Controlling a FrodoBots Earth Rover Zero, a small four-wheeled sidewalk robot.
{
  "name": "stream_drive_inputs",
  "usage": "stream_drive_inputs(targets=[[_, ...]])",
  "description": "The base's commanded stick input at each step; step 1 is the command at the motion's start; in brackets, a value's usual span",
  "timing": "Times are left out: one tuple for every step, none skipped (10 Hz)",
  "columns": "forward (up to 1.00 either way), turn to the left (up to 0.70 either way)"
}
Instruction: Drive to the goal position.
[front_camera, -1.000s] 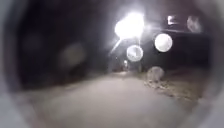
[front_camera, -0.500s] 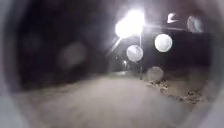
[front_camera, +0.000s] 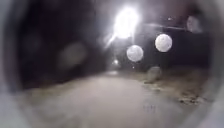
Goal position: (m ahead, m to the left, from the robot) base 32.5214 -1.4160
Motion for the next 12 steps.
stream_drive_inputs(targets=[[0.7,-0.03],[0.7,-0.04],[0.7,-0.09],[0.7,-0.08],[0.7,-0.05],[0.7,-0.02],[0.7,-0.02],[0.7,0.0],[0.7,0.04],[0.7,0.09],[0.7,0.14],[0.7,0.14]])
